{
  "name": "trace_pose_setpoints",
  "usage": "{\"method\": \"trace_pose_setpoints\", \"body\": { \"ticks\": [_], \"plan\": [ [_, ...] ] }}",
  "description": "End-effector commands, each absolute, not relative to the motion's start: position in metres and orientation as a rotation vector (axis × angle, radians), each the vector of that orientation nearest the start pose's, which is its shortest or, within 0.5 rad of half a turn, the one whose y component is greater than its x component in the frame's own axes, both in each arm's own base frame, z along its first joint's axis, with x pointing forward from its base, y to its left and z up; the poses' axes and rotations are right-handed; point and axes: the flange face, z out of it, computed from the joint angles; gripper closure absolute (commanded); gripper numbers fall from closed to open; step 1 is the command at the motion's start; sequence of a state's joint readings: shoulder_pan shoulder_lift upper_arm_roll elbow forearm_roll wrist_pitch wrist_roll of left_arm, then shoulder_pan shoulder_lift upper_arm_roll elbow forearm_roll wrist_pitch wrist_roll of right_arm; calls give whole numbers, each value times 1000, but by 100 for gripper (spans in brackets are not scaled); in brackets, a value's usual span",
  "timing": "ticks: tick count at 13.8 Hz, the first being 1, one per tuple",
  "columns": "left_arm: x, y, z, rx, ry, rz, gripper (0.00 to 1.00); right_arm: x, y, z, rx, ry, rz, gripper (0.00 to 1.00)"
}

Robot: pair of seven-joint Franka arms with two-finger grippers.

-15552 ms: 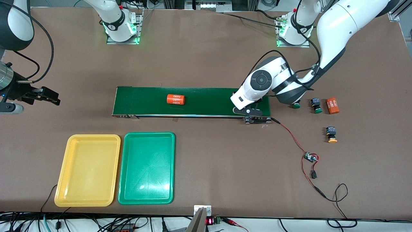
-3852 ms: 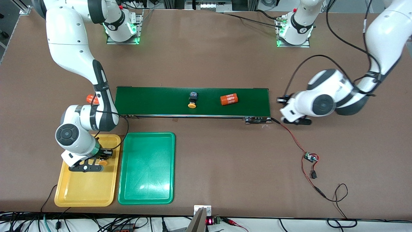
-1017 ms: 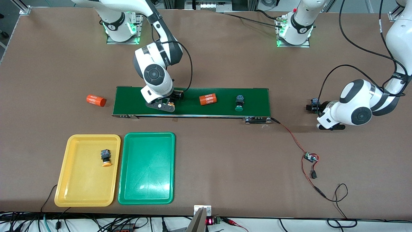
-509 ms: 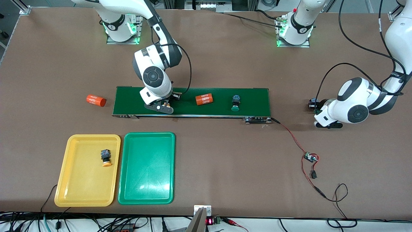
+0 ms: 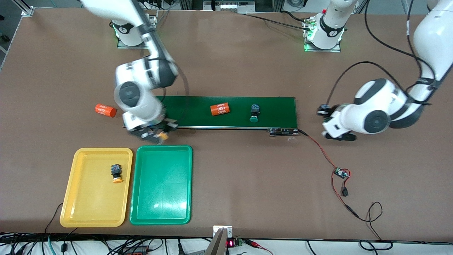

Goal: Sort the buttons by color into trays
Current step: 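Carry the yellow button to the yellow tray while the left gripper places the green button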

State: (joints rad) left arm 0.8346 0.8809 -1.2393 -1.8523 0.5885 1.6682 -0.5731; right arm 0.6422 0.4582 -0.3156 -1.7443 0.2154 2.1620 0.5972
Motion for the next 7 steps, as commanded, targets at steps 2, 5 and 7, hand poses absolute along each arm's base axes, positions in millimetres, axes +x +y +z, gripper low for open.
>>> {"method": "trace_pose_setpoints", "body": {
  "ticks": [2, 5, 7],
  "plan": [
    [559, -229, 287, -3170, 182, 616, 75, 678, 127, 329, -3076, 480, -8, 75],
    [546, -280, 259, -3175, 179, 560, 74, 701, 51, 293, -3151, 181, 12, 75],
    [540, -285, 253, -3159, 191, 573, 64, 720, 2, 265, -3213, -105, 25, 75]
  ]
}}
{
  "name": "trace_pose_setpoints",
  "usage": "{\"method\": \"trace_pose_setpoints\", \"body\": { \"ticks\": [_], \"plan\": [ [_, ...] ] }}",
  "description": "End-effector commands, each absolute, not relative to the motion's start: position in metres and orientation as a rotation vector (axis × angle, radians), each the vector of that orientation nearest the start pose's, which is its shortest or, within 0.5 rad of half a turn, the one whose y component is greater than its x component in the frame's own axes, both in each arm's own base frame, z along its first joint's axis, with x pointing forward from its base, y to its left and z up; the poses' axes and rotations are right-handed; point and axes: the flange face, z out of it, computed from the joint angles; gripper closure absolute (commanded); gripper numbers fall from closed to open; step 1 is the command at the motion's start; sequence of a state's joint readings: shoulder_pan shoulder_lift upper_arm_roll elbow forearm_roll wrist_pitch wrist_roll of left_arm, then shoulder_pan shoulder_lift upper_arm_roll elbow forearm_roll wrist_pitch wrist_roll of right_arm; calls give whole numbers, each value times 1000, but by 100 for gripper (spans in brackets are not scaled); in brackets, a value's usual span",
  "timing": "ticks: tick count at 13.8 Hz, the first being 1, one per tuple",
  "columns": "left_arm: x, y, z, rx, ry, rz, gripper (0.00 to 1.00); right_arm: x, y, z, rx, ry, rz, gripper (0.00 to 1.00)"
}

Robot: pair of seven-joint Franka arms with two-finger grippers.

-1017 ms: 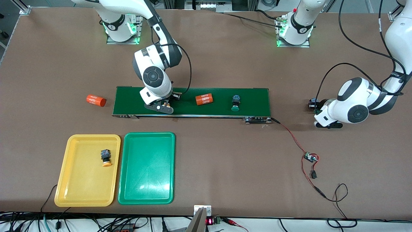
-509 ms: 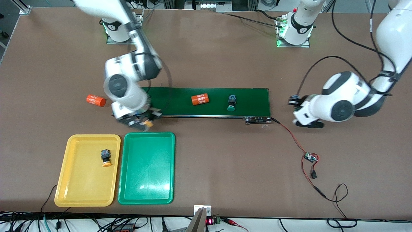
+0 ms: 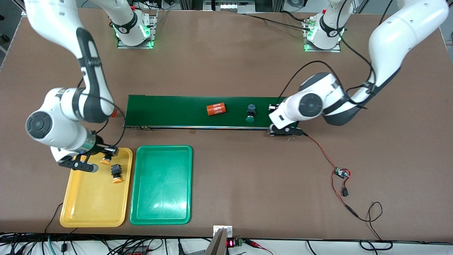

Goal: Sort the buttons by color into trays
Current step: 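Carry the yellow button to the yellow tray while the left gripper places the green button, then release the yellow button in the tray while the left gripper withdraws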

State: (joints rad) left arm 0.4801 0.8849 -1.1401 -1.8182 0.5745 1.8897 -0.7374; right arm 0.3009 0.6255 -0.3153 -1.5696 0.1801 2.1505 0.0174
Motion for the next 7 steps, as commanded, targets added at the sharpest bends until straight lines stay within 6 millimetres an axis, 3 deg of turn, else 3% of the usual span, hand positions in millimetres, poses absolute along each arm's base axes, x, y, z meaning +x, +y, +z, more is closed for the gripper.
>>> {"method": "trace_pose_setpoints", "body": {
  "ticks": [1, 2, 3, 5, 7],
  "plan": [
    [538, -284, 251, -3148, 194, 586, 53, 725, -11, 256, -3215, -185, 30, 75],
    [538, -280, 251, -3129, 178, 604, 13, 728, -14, 244, -3216, -246, 46, 75],
    [539, -276, 254, -3110, 147, 616, 0, 729, -14, 235, -3217, -287, 43, 75],
    [538, -274, 265, -3085, 128, 627, 0, 734, -19, 221, -3227, -361, -25, 74],
    [550, -264, 313, -3122, 109, 587, 0, 737, -25, 210, -3233, -375, -67, 69]
  ]
}}
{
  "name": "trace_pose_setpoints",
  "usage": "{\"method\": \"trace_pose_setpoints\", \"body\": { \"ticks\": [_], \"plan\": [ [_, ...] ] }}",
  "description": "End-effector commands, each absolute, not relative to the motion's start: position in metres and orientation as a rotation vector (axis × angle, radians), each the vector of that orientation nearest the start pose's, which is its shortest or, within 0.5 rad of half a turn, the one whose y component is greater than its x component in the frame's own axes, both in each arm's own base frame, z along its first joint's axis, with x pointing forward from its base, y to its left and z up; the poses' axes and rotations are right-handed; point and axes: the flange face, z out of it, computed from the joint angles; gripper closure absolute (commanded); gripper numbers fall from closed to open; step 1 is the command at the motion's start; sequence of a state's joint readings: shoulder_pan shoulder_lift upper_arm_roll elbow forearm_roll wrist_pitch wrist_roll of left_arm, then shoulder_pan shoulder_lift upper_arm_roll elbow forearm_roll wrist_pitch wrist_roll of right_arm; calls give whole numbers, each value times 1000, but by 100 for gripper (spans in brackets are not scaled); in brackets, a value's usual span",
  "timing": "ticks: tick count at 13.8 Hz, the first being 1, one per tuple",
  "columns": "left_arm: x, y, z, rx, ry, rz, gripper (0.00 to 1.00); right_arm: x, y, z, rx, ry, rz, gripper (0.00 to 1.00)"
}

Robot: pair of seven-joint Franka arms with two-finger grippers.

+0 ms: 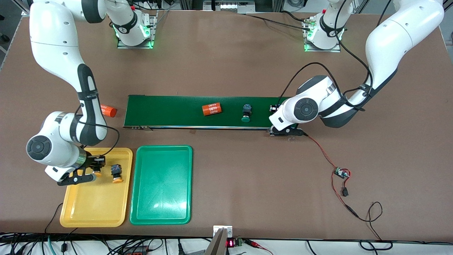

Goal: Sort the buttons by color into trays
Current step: 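Release the yellow button in the tray while the left gripper withdraws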

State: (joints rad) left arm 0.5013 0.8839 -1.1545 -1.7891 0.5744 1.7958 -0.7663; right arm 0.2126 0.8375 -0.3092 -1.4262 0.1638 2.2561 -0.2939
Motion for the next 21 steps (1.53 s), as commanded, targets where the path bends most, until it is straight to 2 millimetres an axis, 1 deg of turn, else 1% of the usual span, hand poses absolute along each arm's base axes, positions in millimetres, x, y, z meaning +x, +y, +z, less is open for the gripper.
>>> {"method": "trace_pose_setpoints", "body": {
  "ticks": [1, 2, 3, 4, 5, 7, 8, 9, 11, 12, 13, 14, 15, 16, 17, 18, 19, 21],
  "plan": [
    [553, -257, 334, -3115, 117, 602, 0, 738, -23, 207, -3236, -380, -90, 63],
    [562, -248, 357, -3118, 113, 598, 0, 739, -22, 204, -3238, -376, -102, 47],
    [570, -240, 374, -3111, 88, 598, 0, 739, -21, 204, -3236, -365, -104, 19],
    [580, -230, 391, -3105, 55, 599, 0, 739, -15, 205, -3234, -347, -106, 0],
    [590, -217, 403, -3096, 18, 600, 0, 739, -11, 207, -3236, -325, -106, 0],
    [614, -184, 433, -3104, -88, 562, 0, 737, 6, 211, -3233, -340, -100, 0],
    [623, -172, 443, -3113, -129, 542, 0, 736, 0, 221, -3230, -319, -87, 0],
    [629, -163, 451, -3108, -148, 507, 0, 735, 4, 230, -3220, -308, -57, 0],
    [640, -149, 467, -3116, -88, 432, 0, 730, 17, 265, -3203, -254, -16, 0],
    [644, -142, 474, -3123, -59, 407, 0, 727, 21, 285, -3194, -200, 2, 0],
    [645, -136, 479, -3112, -9, 404, 0, 723, 27, 297, -3188, -193, 42, 0],
    [646, -127, 481, -3106, 52, 415, 0, 718, 41, 309, -3173, -207, 80, 0],
    [650, -114, 489, -3116, 123, 421, 0, 715, 58, 319, -3165, -234, 86, 0],
    [653, -95, 497, -3120, 156, 435, 0, 713, 71, 331, -3164, -237, 67, 0],
    [658, -73, 505, -3131, 219, 437, 0, 711, 78, 340, -3163, -201, 64, 0],
    [663, -56, 507, -3126, 295, 429, 0, 708, 78, 349, -3160, -163, 79, 0],
    [664, -41, 511, -3090, 316, 426, 0, 704, 78, 361, -3154, -145, 101, 0],
    [661, -31, 524, -3032, 396, 410, 0, 692, 80, 388, -3138, -133, 150, 0]
  ]
}}
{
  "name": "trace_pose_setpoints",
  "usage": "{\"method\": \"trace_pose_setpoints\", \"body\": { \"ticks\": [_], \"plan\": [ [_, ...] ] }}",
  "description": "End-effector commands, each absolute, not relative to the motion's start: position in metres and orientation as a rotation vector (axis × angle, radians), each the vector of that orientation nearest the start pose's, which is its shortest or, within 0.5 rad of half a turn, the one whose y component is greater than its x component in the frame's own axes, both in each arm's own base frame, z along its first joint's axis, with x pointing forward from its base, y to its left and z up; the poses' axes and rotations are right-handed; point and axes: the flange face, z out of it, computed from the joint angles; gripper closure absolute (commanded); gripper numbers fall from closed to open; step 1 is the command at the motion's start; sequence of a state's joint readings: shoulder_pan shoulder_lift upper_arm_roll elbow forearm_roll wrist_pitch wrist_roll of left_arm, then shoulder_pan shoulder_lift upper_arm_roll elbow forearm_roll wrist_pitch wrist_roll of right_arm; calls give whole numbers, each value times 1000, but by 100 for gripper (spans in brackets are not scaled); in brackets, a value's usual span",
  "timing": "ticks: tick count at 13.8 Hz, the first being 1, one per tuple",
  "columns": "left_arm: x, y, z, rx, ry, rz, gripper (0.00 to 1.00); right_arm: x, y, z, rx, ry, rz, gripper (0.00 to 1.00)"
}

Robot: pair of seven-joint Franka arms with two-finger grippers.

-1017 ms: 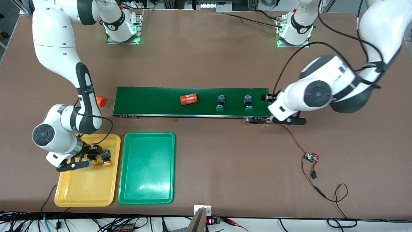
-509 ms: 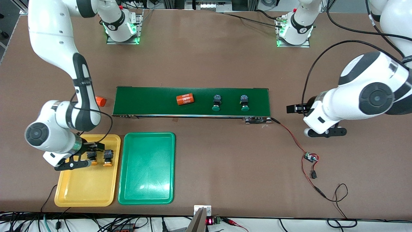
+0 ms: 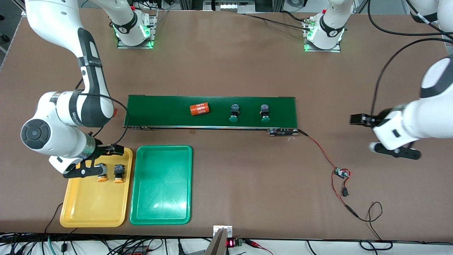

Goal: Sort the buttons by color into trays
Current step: 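Release the yellow button in the tray while the left gripper withdraws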

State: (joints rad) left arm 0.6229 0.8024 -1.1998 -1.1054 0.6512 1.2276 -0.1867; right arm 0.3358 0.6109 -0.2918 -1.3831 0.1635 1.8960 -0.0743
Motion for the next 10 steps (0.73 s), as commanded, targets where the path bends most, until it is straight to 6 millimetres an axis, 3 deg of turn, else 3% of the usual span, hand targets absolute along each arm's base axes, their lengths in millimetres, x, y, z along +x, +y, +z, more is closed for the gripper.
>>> {"method": "trace_pose_setpoints", "body": {
  "ticks": [1, 3, 5, 7, 10],
  "plan": [
    [657, -29, 531, -3014, 401, 416, 0, 689, 80, 403, -3131, -133, 130, 0],
    [649, -35, 548, -2994, 344, 412, 0, 676, 73, 423, -3115, -116, 139, 0],
    [633, -41, 569, -3034, 306, 352, 0, 666, 68, 427, -3111, -25, 151, 0],
    [619, -36, 580, -3103, 228, 298, 0, 663, 82, 431, -3111, 11, 149, 0],
    [603, -29, 582, -3103, 179, 192, 0, 664, 84, 432, -3111, 15, 142, 0]
  ]
}}
